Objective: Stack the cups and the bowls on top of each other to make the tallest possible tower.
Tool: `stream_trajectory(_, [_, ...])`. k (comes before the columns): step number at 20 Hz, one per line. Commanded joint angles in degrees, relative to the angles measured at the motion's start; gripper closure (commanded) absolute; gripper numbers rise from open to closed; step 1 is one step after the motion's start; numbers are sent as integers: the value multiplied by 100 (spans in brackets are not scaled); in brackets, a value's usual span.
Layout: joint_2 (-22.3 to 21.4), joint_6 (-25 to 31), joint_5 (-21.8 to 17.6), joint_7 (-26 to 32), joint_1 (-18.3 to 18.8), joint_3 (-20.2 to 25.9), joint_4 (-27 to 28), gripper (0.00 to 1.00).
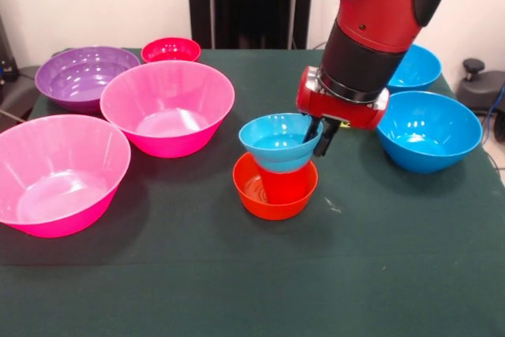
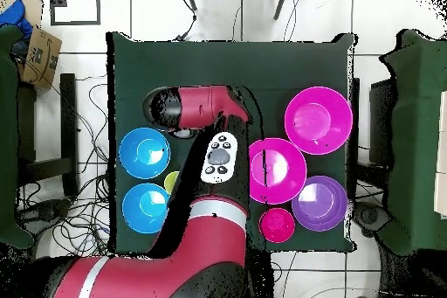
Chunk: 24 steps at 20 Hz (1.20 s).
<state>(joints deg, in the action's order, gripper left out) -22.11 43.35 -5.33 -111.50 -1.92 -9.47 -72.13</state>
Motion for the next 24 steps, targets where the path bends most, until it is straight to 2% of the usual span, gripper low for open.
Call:
stream_trajectory(1, [446, -459, -272, -376, -55, 421, -738, 100])
stream_trajectory(3, [458, -349, -264, -346, -73, 409, -714, 100])
stream_trajectory(4, [465, -294, -260, -332, -83, 403, -702, 0])
stream_trajectory(13, [568, -13, -244, -189, -60, 371, -372, 0])
stream_trajectory(24, [517, 35, -140, -87, 34, 513, -363, 0])
